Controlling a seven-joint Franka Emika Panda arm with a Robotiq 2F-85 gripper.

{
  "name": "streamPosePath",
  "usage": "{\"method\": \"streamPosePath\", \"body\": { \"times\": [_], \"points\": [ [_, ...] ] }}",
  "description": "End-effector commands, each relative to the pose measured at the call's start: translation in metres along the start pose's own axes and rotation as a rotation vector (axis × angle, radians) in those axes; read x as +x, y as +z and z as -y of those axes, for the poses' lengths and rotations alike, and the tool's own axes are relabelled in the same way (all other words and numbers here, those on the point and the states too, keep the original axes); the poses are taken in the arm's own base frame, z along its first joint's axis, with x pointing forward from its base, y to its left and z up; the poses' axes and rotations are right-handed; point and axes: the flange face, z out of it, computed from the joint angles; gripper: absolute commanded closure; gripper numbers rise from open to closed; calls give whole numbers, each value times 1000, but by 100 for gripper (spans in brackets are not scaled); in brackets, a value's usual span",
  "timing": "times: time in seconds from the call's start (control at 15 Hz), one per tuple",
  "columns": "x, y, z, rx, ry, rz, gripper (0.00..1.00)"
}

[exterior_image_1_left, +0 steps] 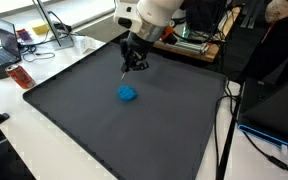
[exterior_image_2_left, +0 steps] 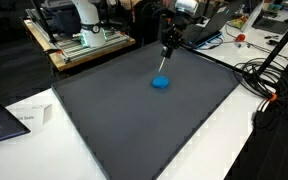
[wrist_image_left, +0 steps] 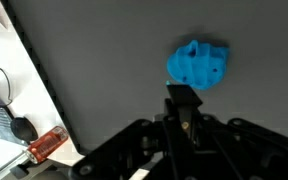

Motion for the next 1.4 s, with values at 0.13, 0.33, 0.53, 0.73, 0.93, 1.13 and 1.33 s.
{"method": "streamPosePath", "body": {
  "times": [0.13, 0.33, 0.53, 0.73, 0.93, 1.13, 1.33],
  "points": [
    [-5, -11, -29, 132, -97, 43, 97],
    [-3, -11, -40, 202, -166, 76, 97],
    [-1, -8, -49, 258, -239, 98, 97],
    [3, -2, -57, 295, -286, 103, 97],
    [6, 4, -63, 325, -336, 66, 97],
    [6, 13, -67, 369, -380, 25, 97],
    [5, 20, -74, 436, -385, -1, 97]
  ]
}}
